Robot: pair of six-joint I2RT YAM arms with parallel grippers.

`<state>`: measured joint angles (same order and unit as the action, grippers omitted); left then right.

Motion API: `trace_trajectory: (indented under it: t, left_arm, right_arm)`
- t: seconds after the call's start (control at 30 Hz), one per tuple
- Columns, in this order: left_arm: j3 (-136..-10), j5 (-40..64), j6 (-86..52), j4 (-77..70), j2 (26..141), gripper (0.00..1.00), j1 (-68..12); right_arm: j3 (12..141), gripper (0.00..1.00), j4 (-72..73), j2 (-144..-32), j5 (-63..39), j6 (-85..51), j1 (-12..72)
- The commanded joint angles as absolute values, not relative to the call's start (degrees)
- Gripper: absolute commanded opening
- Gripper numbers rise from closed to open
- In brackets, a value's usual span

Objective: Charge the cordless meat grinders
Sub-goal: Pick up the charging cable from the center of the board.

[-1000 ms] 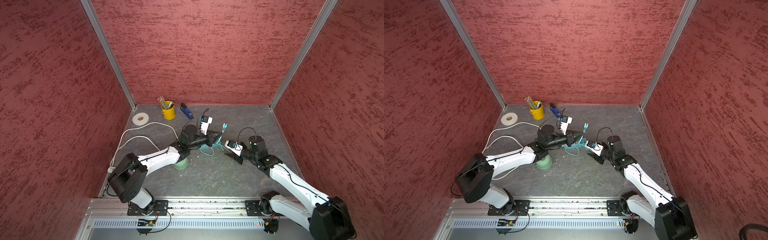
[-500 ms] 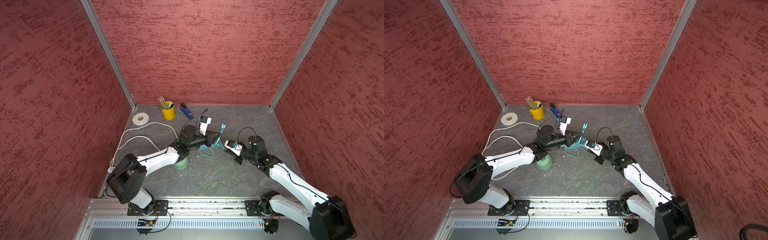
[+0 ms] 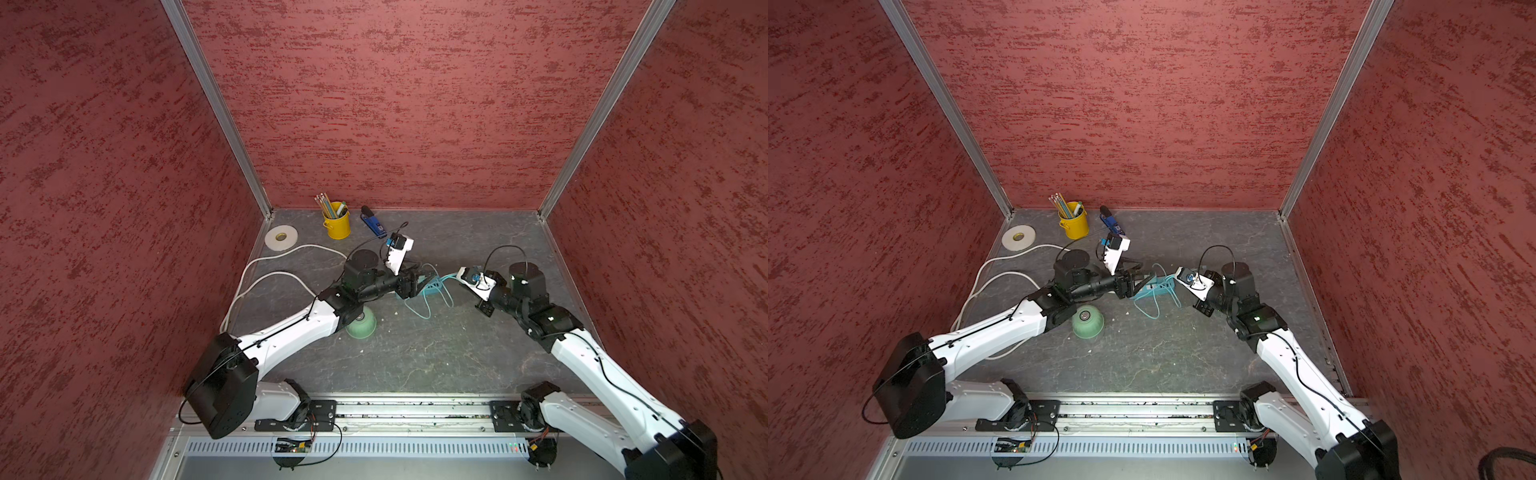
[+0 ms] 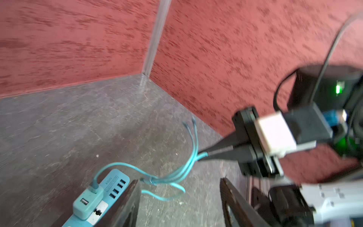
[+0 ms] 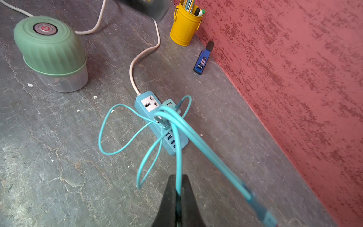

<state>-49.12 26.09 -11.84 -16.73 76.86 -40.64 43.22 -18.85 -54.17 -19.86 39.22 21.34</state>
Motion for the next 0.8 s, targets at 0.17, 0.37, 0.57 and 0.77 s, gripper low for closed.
trace_trajectory:
  t: [0.17, 0.37, 0.57, 0.77]
  left_arm:
    - [-47.81, 34.07, 4.82, -17.56, 78.60, 0.60, -43.57]
    - [-46.37, 34.66, 10.37, -19.43, 77.52, 0.56, -42.02]
    - [-44.58, 35.73, 11.49, -24.58, 77.81, 0.53, -42.16]
    - [-41.57, 29.00, -5.94, -33.13, 79.19, 0.63, -46.11]
  right_arm:
    - [52.62, 0.00, -28.98, -59.96, -27.44, 14.46, 21.83]
    - [58.10, 0.00, -38.56, -64.00, -25.76, 1.51, 21.78]
    - [57.93, 0.00, -29.00, -67.54, -28.79, -25.14, 21.36]
    - [49.40, 0.00, -4.44, -63.66, -26.90, -49.37, 21.27]
